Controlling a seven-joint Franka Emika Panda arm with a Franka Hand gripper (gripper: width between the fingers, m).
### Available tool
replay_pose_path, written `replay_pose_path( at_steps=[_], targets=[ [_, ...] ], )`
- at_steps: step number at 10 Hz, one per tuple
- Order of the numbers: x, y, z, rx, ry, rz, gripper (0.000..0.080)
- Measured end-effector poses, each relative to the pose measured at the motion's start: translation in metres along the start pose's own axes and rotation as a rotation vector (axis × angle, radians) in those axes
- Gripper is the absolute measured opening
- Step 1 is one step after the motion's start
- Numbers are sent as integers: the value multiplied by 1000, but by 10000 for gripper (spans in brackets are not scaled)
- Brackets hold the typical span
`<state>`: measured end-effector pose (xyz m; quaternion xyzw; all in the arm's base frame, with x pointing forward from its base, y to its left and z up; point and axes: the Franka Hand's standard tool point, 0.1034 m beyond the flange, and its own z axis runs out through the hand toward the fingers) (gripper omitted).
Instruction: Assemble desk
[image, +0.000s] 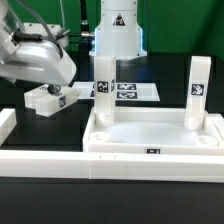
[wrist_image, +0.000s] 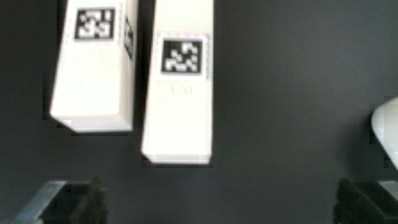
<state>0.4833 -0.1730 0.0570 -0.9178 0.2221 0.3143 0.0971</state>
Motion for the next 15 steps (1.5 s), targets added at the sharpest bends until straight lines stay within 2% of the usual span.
replay_pose_path(
  at_steps=[4,5,8,11,15],
  targets=[
    [-8,5,12,0,-284,12,649],
    [-2,6,17,-7,-305,13,649],
    [6,3,26,-19,-279,6,649],
    [9,1,37,-20,-274,3,649],
    [9,0,44,-22,-275,3,649]
  ],
)
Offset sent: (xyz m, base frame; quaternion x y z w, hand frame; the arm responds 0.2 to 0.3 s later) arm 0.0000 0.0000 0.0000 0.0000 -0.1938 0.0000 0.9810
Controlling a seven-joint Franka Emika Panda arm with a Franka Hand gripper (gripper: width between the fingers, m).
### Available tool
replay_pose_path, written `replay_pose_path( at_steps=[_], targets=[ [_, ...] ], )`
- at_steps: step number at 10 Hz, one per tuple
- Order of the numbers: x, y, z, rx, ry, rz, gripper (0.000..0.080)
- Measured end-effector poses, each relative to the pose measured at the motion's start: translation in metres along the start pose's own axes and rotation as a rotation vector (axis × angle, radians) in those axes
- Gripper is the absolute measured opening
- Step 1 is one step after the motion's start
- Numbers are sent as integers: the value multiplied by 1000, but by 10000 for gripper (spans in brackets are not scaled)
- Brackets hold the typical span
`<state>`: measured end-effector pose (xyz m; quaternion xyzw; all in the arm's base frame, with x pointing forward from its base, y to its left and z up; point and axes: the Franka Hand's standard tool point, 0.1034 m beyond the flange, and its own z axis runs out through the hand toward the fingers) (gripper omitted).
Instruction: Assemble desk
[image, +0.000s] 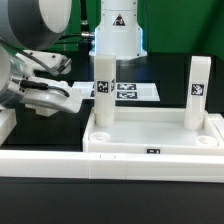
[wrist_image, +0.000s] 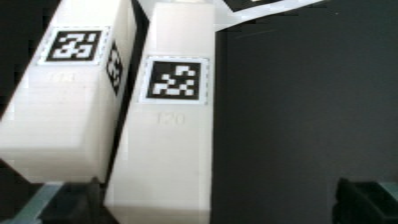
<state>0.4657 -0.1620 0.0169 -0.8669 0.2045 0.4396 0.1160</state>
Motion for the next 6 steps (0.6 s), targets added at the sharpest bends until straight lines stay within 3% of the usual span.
replay_pose_path(
  at_steps=[4,5,6],
  targets=[
    [2,1,10,0,-3,3,649],
    [2,0,12,1,-5,2,522],
    [2,0,13,1,-6,1,522]
  ],
)
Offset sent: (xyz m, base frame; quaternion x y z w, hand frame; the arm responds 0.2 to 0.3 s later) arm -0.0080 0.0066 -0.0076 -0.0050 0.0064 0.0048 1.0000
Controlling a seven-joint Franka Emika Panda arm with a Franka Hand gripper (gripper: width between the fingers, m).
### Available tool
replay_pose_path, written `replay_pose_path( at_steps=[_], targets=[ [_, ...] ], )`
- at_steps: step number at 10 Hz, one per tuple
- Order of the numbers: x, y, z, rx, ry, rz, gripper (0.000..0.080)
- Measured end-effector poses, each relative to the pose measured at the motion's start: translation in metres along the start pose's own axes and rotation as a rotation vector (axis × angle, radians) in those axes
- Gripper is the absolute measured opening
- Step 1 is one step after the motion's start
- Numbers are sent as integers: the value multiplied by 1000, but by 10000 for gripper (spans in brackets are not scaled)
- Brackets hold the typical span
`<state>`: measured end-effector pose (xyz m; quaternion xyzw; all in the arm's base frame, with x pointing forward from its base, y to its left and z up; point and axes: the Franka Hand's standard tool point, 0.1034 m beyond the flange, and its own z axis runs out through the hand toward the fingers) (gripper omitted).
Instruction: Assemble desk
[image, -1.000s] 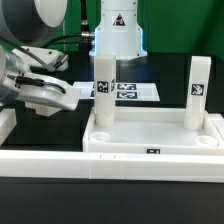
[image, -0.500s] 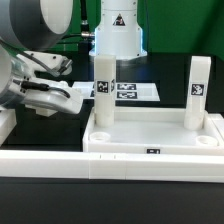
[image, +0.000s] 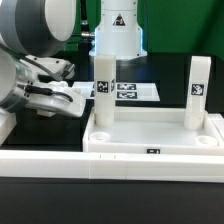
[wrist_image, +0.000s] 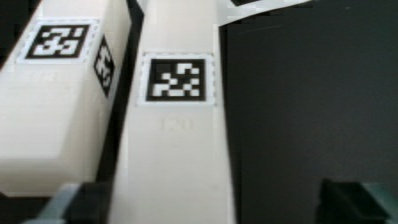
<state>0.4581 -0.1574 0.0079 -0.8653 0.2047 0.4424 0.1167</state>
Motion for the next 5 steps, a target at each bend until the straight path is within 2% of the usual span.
replay_pose_path(
  at_steps=[1,2,5],
  targets=[
    [0,-2,1,0,-1,-3,370],
    [0,-4,1,-1,-2,-5,291],
    [0,-5,1,-2,-2,-7,291]
  ],
)
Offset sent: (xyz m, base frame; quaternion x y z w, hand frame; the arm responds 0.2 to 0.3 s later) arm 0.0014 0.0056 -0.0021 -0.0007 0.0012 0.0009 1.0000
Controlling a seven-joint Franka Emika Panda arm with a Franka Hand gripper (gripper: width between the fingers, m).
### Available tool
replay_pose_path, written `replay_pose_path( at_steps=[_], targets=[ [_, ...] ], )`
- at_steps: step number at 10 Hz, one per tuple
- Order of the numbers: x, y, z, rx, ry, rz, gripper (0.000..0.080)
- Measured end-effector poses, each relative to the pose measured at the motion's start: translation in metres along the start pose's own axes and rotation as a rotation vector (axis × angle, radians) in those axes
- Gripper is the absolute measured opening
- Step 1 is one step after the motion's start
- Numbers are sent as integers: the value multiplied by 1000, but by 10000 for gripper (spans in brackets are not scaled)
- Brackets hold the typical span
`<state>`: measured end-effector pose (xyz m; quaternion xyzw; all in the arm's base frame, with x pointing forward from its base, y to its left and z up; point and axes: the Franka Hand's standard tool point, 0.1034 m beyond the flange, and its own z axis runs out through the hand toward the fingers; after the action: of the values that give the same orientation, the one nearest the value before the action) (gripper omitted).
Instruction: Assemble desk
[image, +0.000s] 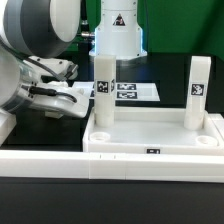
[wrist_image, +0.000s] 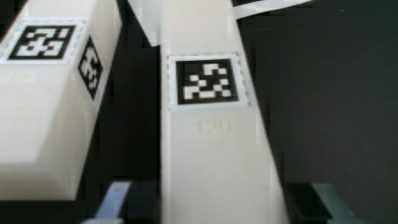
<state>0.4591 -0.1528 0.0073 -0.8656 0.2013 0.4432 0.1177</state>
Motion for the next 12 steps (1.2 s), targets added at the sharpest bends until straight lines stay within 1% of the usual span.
replay_pose_path(
  at_steps=[1,2,4,5,6,7,8,9,10,12],
  targets=[
    [0,0,-1,-1,1,-2,291],
    [0,0,-6,-3,6,-11,291],
    [-9,-1,-31,-7,15,-57,291],
    [-15,-1,-42,-3,16,-63,291],
    [-20,-4,-53,-7,22,-70,291],
    [-28,-10,-70,-16,36,-83,292],
    [-31,-16,-81,-23,57,-94,292],
    [-32,-19,-85,-25,67,-98,292],
    [-28,-18,-85,-25,78,-97,292],
    [-22,-18,-89,-28,124,-98,292]
  ],
)
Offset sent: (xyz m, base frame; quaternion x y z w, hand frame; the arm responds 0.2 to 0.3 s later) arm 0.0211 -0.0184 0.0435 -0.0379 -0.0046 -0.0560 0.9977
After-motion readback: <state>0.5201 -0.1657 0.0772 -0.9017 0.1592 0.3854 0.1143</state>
